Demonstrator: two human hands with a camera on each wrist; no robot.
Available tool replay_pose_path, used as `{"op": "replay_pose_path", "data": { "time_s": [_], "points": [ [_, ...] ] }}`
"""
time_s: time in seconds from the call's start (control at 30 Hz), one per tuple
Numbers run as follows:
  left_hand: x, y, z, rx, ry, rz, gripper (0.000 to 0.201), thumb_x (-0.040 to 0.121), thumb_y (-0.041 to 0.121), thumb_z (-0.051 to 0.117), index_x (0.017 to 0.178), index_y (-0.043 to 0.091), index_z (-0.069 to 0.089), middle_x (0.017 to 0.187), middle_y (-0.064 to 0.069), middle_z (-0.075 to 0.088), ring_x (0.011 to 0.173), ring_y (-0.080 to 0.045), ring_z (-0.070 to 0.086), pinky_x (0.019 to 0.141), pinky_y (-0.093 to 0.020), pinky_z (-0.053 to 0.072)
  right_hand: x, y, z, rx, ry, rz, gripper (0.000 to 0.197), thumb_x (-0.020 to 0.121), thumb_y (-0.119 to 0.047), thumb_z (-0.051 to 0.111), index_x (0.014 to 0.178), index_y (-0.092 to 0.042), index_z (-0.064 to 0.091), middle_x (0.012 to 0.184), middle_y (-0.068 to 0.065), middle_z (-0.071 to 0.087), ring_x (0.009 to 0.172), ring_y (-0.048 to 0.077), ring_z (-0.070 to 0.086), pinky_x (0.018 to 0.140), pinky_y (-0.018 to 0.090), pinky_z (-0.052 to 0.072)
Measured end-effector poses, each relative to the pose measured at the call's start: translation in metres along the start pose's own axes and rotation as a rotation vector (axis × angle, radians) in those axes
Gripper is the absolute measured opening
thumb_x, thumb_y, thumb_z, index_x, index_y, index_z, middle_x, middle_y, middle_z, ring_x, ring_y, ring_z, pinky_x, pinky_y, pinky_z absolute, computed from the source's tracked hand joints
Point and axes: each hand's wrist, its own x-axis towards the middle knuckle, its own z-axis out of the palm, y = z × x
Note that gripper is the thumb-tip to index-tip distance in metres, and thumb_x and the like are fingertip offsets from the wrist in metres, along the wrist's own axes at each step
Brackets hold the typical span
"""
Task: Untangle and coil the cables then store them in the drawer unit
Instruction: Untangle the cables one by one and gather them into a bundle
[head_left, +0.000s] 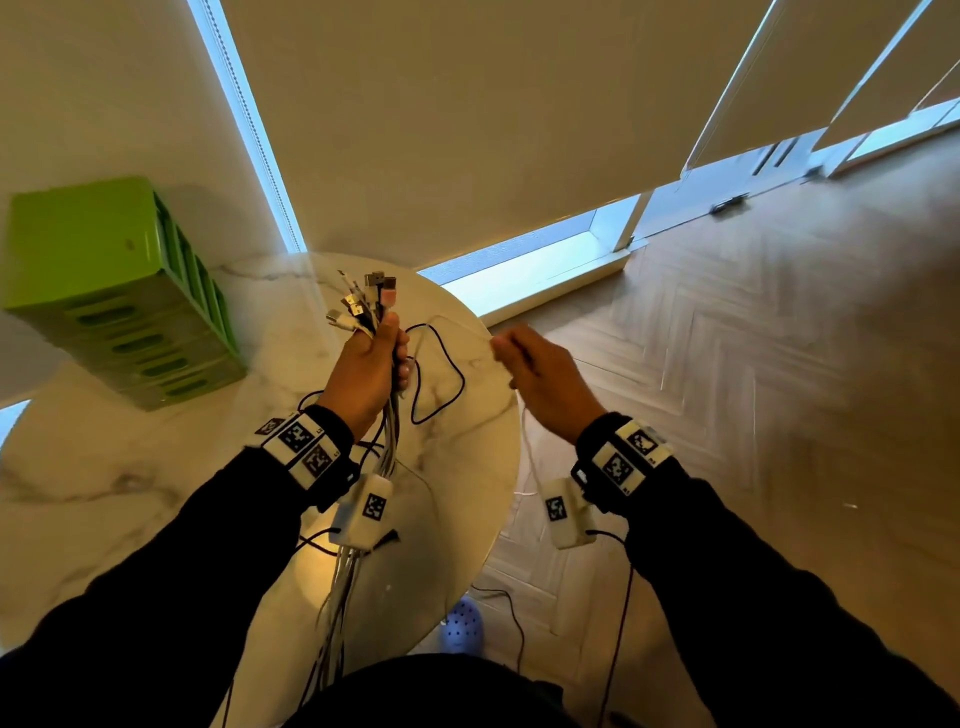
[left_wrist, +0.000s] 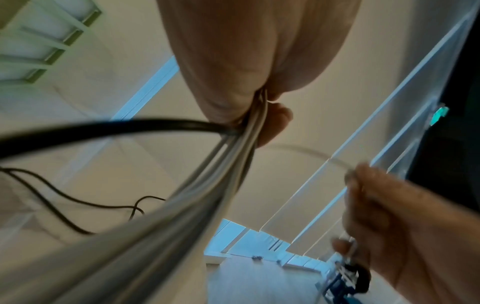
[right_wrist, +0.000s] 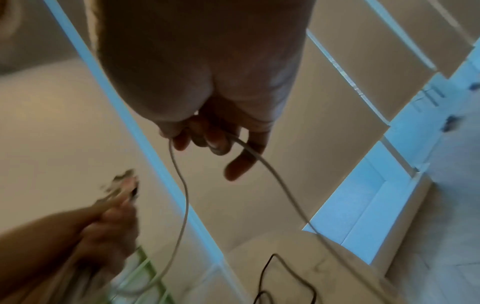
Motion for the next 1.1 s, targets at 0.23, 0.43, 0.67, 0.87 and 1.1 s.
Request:
{"op": "replay_pose_path", "data": {
  "time_s": [0.23, 0.43, 0.67, 0.87, 1.1],
  "points": [
    [-0.002, 0.007, -0.010, -0.275, -0.086, -0.074, 0.036, 0.109, 0.033, 0.038, 0.078, 0.014, 0.046, 0.055, 0.007, 0.039, 0.048, -0.009, 0.038, 0.049, -0.022, 0.030, -0.013, 0.094, -0.020, -0.453, -0.703, 0.636, 0.021, 0.101, -0.032, 0.050, 0.107, -0.017, 0.063, 0.101, 0.002, 0.074, 0.104, 0.023, 0.065, 0.099, 0.039, 0.048],
    [-0.010, 0.008, -0.008, -0.323, -0.184, -0.093, 0.036, 0.108, 0.035, 0.038, 0.081, 0.014, 0.050, 0.058, 0.004, 0.043, 0.059, -0.015, 0.051, 0.059, -0.026, 0.044, -0.016, 0.052, 0.023, -0.151, -0.785, 0.439, 0.075, 0.087, -0.028, 0.073, 0.152, -0.025, 0.035, 0.156, 0.001, 0.038, 0.142, 0.019, 0.036, 0.113, 0.034, 0.032],
    [-0.027, 0.017, 0.004, -0.101, -0.323, -0.069, 0.035, 0.107, 0.037, 0.039, 0.084, 0.015, 0.052, 0.071, -0.001, 0.064, 0.082, -0.023, 0.067, 0.084, -0.034, 0.053, 0.001, -0.022, 0.089, 0.485, -0.865, 0.224, 0.044, 0.088, -0.012, 0.073, 0.131, -0.010, 0.062, 0.134, 0.003, 0.063, 0.128, 0.013, 0.056, 0.109, 0.026, 0.040],
    [-0.032, 0.038, -0.011, 0.052, -0.451, -0.031, 0.043, 0.102, 0.048, 0.037, 0.089, 0.008, 0.048, 0.062, 0.001, 0.049, 0.072, -0.028, 0.067, 0.084, -0.052, 0.059, -0.007, -0.002, 0.089, 0.668, -1.133, 0.449, 0.020, 0.081, -0.013, 0.065, 0.063, -0.014, 0.057, 0.060, 0.003, 0.055, 0.071, 0.024, 0.061, 0.100, 0.055, 0.043],
    [-0.030, 0.032, 0.011, -0.250, -0.429, -0.132, 0.034, 0.108, 0.038, 0.035, 0.082, 0.017, 0.042, 0.061, 0.004, 0.031, 0.055, -0.012, 0.038, 0.090, -0.043, 0.053, 0.006, 0.044, 0.042, -0.093, -0.852, 0.457, 0.022, 0.084, -0.022, 0.073, 0.064, -0.020, 0.064, 0.079, 0.011, 0.071, 0.081, 0.026, 0.068, 0.090, 0.042, 0.055]
  ]
}}
